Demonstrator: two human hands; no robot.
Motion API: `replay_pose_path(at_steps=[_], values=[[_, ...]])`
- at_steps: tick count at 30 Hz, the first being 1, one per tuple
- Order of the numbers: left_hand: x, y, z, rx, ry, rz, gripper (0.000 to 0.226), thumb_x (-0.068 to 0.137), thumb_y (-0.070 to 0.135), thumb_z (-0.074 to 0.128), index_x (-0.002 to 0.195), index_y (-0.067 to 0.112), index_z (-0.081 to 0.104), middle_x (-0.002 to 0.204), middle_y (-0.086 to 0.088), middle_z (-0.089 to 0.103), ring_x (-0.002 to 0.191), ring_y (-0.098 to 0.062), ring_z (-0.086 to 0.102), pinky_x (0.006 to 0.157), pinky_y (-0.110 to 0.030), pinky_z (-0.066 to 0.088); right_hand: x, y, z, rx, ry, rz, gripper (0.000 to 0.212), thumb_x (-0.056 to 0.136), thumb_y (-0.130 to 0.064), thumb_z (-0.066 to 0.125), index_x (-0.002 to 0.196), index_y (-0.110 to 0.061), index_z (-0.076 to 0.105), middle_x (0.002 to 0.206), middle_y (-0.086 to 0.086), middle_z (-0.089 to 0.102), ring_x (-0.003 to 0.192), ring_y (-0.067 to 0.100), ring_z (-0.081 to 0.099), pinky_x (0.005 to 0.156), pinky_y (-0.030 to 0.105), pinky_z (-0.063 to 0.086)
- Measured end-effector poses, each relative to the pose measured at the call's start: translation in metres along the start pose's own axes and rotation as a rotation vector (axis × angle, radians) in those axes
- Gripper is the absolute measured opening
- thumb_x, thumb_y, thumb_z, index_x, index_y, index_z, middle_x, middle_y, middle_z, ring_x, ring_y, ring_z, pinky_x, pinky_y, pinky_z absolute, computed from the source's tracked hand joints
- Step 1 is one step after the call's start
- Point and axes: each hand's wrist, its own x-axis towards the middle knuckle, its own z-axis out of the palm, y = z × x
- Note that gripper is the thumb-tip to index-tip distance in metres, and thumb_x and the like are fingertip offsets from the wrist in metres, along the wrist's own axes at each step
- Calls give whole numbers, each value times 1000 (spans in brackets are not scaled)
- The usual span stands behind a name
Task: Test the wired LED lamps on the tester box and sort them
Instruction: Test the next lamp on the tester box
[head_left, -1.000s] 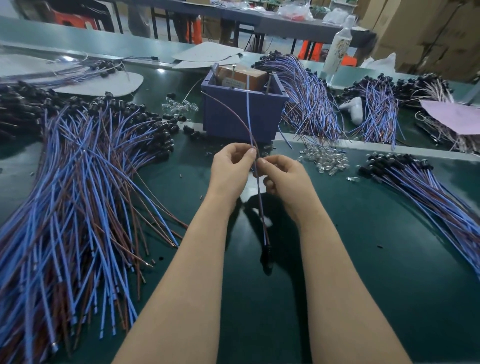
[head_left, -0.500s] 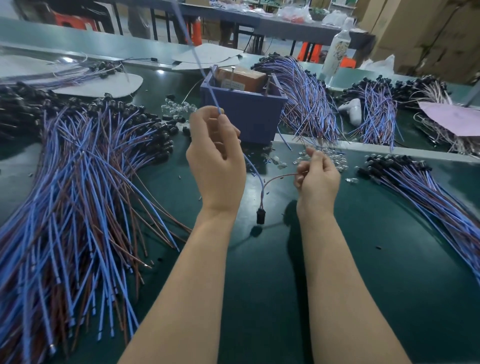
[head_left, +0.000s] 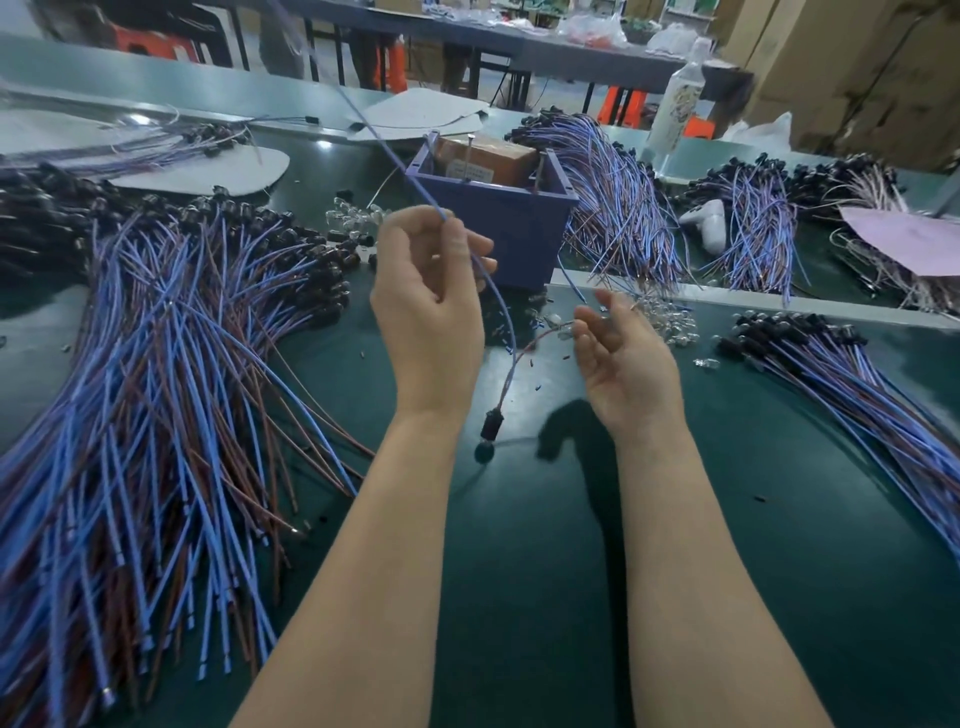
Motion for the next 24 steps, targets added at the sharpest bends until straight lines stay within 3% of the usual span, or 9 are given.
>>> replay_pose_path(at_steps=[3,6,10,13,16,20,24], values=[[3,-1,1,-215,-107,-305,11,98,9,47,91,15,53,69,4,66,62,-8,63,61,-20,51,-2,-2,2,41,-123,14,18,98,-21,47,94,-12,62,66,0,66,53,7,58,51,14,49],[13,-3,-7,-645,-136,-653,16,100,9,42,92,11,56,62,5,62,53,-4,56,52,-15,47,-2,-7,2,122,-201,-18,20,99,-23,42,97,-15,61,58,-5,58,43,4,45,44,12,37],[20,-8,-17,-1014,-76,-876,19,100,10,39,91,7,56,60,4,55,45,-2,48,42,-10,41,-2,-13,-1,205,-246,-64,26,102,-27,35,103,-17,58,49,-7,48,36,1,35,38,10,28],[19,-14,-17,-1013,-34,-974,21,100,11,39,88,8,55,57,5,54,42,-1,46,40,-9,38,-4,-13,1,182,-257,-53,25,101,-26,35,105,-16,58,48,-7,48,35,0,35,38,9,26],[14,-17,-10,-929,-98,-1069,20,100,12,39,88,9,55,57,5,54,41,-1,45,39,-8,38,-6,-8,6,190,-255,-25,20,100,-22,40,103,-13,58,55,-4,56,39,0,44,39,8,35],[4,-12,-2,-921,-305,-1120,17,97,11,40,90,9,55,58,7,46,42,-1,41,40,-8,34,-7,-4,11,165,-303,6,17,99,-18,42,96,-14,59,62,0,64,45,2,53,45,9,45],[-2,-3,-3,-967,-551,-998,22,86,12,40,87,10,61,55,9,45,43,-1,39,41,-8,34,-8,2,12,-71,-327,-1,18,97,-15,48,90,-16,64,61,-3,63,47,2,51,47,11,45]])
